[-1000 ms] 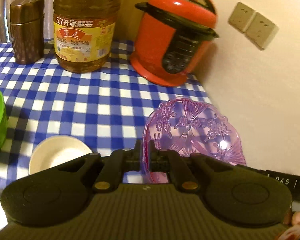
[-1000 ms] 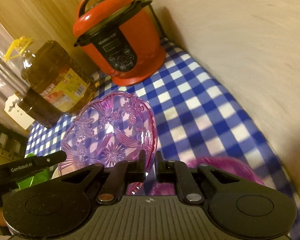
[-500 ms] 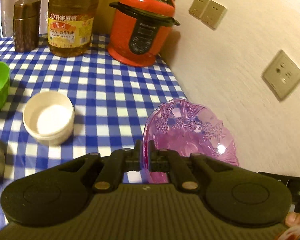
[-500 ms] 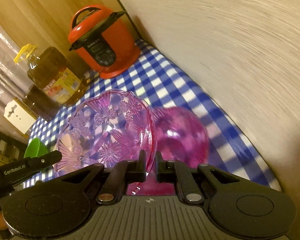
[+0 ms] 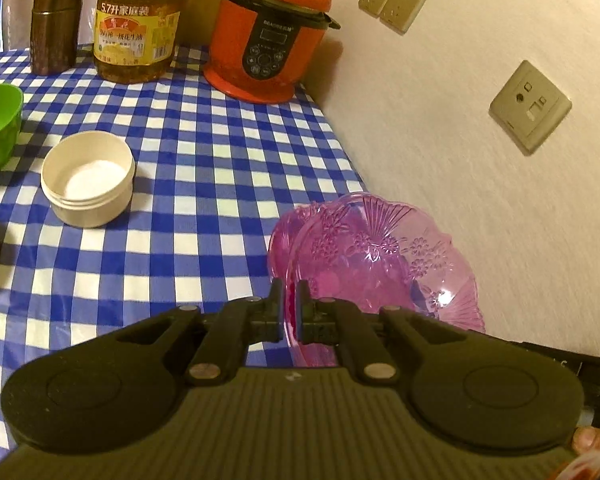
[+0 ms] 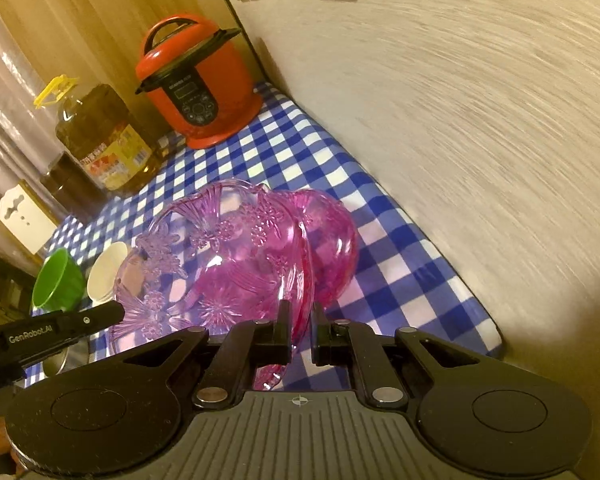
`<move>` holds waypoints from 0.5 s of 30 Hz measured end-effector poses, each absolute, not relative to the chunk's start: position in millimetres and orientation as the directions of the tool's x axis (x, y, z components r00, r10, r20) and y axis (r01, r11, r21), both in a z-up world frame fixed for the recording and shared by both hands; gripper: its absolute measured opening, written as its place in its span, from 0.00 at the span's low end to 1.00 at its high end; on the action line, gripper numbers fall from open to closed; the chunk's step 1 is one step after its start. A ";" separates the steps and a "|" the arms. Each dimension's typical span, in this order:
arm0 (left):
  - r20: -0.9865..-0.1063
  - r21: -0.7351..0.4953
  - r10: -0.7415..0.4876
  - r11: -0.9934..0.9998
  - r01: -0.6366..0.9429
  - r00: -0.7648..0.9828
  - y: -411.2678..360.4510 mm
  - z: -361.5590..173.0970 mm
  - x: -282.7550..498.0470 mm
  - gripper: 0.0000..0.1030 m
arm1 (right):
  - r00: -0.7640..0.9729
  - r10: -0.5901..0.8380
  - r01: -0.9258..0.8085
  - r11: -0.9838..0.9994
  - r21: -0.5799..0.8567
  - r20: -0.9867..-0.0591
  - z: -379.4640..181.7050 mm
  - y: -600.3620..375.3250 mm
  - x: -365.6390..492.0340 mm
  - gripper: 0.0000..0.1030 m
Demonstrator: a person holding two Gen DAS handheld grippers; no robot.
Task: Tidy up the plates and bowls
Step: 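Lift the pink plate with both tools and carry it over the plate stack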
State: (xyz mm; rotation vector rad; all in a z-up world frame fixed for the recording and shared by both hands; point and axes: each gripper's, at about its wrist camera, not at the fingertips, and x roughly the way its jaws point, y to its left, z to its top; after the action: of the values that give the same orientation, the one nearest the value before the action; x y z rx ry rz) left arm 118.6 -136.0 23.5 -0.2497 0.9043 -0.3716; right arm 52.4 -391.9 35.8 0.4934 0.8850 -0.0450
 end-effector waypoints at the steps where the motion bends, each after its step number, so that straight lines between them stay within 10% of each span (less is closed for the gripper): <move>1: -0.718 -0.364 -0.415 0.908 0.207 0.558 -137.0 22.1 118.3 0.04 | 0.638 0.164 0.240 0.886 0.397 -0.752 34.3 -393.0 51.9 0.08; 15: -0.745 -0.345 -0.406 0.914 0.215 0.529 -166.6 -3.7 150.8 0.04 | 0.612 0.151 0.271 0.882 0.385 -0.776 5.2 -416.4 82.4 0.08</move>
State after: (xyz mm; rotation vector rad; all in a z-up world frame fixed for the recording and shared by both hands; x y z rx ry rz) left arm 150.8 -166.6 -3.7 -0.2216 0.9444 -0.3741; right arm 82.4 -416.4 5.2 0.5037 0.9194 -0.0728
